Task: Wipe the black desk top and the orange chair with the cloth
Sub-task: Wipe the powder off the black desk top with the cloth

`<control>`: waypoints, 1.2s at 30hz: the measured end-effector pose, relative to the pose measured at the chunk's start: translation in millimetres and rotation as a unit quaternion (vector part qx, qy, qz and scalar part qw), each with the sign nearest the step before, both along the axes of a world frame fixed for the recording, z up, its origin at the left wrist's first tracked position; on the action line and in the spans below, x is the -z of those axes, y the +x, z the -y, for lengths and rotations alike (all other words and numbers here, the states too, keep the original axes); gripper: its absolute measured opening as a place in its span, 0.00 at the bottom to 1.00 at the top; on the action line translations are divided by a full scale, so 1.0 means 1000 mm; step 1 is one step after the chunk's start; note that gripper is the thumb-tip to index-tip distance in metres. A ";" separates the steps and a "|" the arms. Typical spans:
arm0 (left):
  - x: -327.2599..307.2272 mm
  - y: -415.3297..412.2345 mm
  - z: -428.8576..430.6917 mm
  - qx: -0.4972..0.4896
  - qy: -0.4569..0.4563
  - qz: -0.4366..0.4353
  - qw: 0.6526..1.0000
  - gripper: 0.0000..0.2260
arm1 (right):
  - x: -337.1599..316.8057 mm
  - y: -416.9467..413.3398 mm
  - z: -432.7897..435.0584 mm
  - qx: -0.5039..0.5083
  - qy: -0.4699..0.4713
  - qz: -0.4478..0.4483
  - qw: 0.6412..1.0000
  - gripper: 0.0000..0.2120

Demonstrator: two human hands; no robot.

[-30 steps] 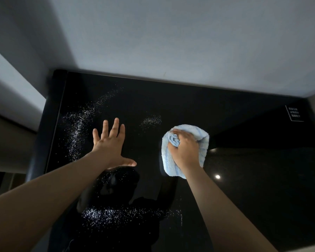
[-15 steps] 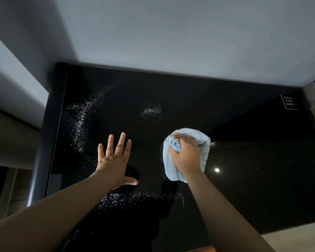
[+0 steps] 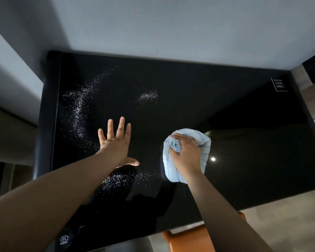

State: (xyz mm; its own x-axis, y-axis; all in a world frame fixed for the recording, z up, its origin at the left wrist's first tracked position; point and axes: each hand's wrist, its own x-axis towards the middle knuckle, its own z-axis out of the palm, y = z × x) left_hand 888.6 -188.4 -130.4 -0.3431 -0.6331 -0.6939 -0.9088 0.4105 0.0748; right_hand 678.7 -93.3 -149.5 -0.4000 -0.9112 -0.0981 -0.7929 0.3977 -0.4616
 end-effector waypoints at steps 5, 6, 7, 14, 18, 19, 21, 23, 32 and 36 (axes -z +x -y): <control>0.000 -0.001 0.001 -0.001 0.001 0.000 1.000 0.61 | 0.001 0.003 -0.016 -0.001 0.007 -0.004 1.000 0.18; 0.000 0.000 0.001 -0.002 0.000 -0.001 1.000 0.61 | 0.000 0.004 -0.019 0.000 0.005 -0.004 1.000 0.17; 0.001 0.000 0.001 -0.002 -0.002 -0.001 1.000 0.61 | 0.000 0.006 -0.023 0.004 0.003 -0.006 1.000 0.17; -0.001 -0.001 0.000 -0.002 -0.002 0.005 1.000 0.60 | -0.004 0.017 -0.048 0.027 -0.010 -0.019 0.999 0.15; -0.003 -0.003 0.000 0.004 -0.003 0.014 1.000 0.60 | -0.006 0.020 -0.067 0.017 -0.016 -0.028 0.999 0.17; -0.003 -0.003 0.000 0.006 -0.005 0.017 1.000 0.60 | -0.005 0.020 -0.071 0.014 -0.015 -0.029 0.999 0.18; -0.005 -0.003 0.000 0.013 -0.012 0.019 1.000 0.60 | -0.003 0.021 -0.078 0.017 -0.004 -0.020 1.000 0.19; -0.008 -0.001 -0.001 0.022 -0.026 0.008 0.999 0.59 | -0.002 0.022 -0.085 0.020 0.001 -0.013 1.000 0.20; -0.012 0.020 -0.081 0.116 -0.035 -0.019 0.992 0.60 | -0.004 0.028 -0.116 0.021 0.019 -0.020 0.999 0.22; -0.003 0.026 -0.098 0.101 -0.047 -0.002 0.994 0.64 | -0.007 0.032 -0.132 0.027 0.029 -0.002 0.999 0.21</control>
State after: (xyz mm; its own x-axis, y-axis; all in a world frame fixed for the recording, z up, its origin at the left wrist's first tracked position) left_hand 914.1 -90.3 -127.1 -0.4721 -0.6130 -0.6335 -0.8073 0.5892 0.0315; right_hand 710.4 38.5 -142.5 -0.4489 -0.8811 -0.1486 -0.7715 0.4660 -0.4332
